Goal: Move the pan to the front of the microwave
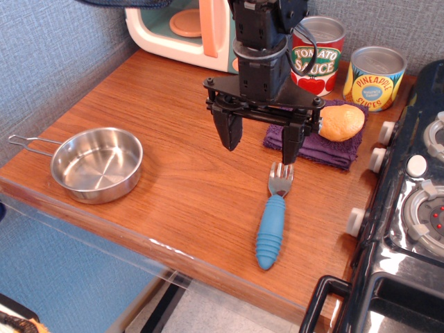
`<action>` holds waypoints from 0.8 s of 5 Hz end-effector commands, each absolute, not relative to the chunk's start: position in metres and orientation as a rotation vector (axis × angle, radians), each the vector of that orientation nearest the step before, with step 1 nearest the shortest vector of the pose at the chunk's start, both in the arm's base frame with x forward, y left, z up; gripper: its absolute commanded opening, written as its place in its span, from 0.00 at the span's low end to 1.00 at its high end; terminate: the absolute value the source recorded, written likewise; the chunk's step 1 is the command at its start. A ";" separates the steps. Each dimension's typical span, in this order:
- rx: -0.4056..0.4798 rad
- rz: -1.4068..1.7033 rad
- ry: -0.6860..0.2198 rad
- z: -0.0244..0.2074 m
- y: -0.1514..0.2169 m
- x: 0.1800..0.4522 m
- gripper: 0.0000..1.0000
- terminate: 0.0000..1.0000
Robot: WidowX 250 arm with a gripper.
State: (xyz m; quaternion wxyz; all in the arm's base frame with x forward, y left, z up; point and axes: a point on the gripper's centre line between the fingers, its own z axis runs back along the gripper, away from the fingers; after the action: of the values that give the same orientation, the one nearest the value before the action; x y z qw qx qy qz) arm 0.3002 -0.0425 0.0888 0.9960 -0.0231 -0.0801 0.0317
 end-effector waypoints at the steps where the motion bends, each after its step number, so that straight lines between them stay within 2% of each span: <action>1: -0.046 0.064 -0.160 0.089 -0.043 0.300 1.00 0.00; 3: -0.014 0.133 -0.180 0.090 0.022 0.268 1.00 0.00; 4: 0.020 0.136 -0.172 0.083 0.049 0.259 1.00 0.00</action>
State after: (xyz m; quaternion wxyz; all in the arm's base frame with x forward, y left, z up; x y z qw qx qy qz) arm 0.2562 0.0483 0.0731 0.9954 0.0095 -0.0668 0.0682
